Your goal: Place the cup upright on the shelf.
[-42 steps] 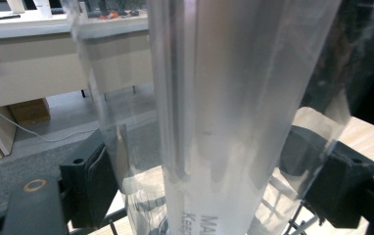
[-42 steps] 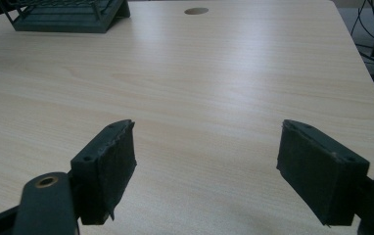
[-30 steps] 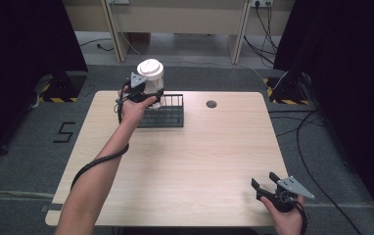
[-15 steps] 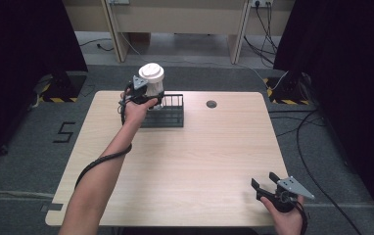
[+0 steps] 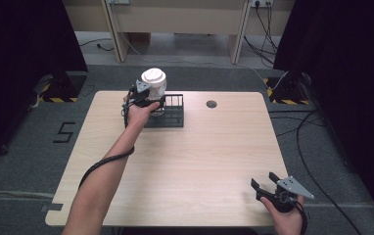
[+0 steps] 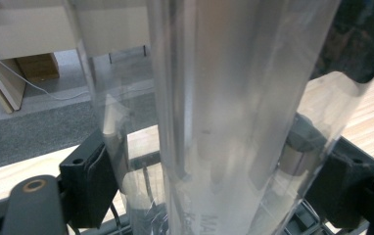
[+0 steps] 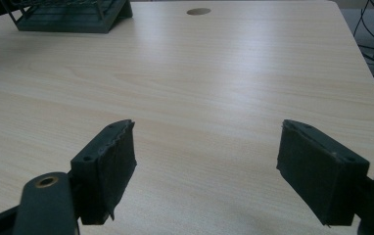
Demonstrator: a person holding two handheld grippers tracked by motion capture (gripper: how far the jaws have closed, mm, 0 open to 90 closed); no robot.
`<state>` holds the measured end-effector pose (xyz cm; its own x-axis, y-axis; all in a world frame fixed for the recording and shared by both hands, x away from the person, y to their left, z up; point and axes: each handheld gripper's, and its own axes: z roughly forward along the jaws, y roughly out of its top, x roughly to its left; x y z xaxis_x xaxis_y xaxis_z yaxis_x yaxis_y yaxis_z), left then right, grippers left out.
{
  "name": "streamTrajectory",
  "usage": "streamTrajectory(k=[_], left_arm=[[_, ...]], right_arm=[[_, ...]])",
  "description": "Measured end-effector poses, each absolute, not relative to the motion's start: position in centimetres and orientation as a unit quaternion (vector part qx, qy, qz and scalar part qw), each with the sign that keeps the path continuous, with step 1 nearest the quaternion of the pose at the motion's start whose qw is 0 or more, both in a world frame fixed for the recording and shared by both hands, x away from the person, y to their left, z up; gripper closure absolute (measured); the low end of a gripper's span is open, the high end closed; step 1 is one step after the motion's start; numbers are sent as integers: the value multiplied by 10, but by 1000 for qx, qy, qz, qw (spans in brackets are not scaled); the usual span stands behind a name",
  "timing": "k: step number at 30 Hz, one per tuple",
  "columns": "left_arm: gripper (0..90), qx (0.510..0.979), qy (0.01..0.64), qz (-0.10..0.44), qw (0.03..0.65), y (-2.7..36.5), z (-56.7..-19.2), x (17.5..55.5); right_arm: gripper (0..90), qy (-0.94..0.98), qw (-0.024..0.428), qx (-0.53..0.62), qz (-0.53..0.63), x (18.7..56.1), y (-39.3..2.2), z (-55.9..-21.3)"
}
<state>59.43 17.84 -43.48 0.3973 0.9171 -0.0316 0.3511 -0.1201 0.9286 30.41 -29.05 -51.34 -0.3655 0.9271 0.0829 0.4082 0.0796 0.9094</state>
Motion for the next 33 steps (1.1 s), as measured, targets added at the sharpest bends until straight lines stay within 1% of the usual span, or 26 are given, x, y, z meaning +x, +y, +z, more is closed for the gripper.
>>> streamTrajectory(k=[15, 33], left_arm=[[173, 689, 466, 292, 472, 177, -443, 594], [170, 683, 461, 302, 479, 178, -449, 587]], right_arm=[[225, 682, 277, 489, 468, 304, -290, -513], [226, 684, 276, 488, 466, 304, -289, -513]])
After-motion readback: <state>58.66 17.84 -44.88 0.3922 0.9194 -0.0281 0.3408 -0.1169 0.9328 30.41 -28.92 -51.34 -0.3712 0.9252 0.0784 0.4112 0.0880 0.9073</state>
